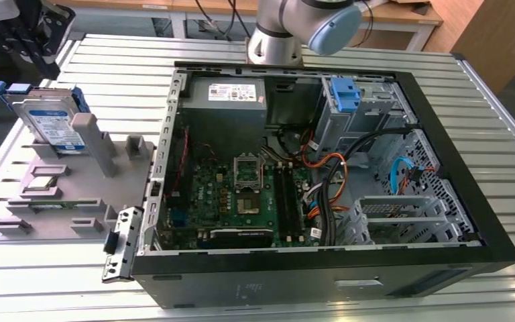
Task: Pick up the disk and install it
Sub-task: 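Reach for the disk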
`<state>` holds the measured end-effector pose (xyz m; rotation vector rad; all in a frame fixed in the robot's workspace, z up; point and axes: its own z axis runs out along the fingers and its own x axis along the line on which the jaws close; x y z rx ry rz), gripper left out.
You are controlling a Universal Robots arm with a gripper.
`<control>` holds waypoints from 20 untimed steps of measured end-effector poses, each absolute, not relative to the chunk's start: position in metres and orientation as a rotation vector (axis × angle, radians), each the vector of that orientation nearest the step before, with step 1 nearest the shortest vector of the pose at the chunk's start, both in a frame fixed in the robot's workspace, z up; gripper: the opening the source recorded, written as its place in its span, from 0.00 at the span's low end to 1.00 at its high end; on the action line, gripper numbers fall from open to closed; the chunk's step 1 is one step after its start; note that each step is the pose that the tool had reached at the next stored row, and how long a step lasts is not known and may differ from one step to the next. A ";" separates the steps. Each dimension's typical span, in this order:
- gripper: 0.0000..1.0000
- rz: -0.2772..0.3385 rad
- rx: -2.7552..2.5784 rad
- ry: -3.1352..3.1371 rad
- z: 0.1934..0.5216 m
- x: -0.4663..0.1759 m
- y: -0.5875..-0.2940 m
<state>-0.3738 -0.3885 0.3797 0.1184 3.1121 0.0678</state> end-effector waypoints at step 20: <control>0.11 0.062 0.119 3.112 0.374 -0.395 -0.373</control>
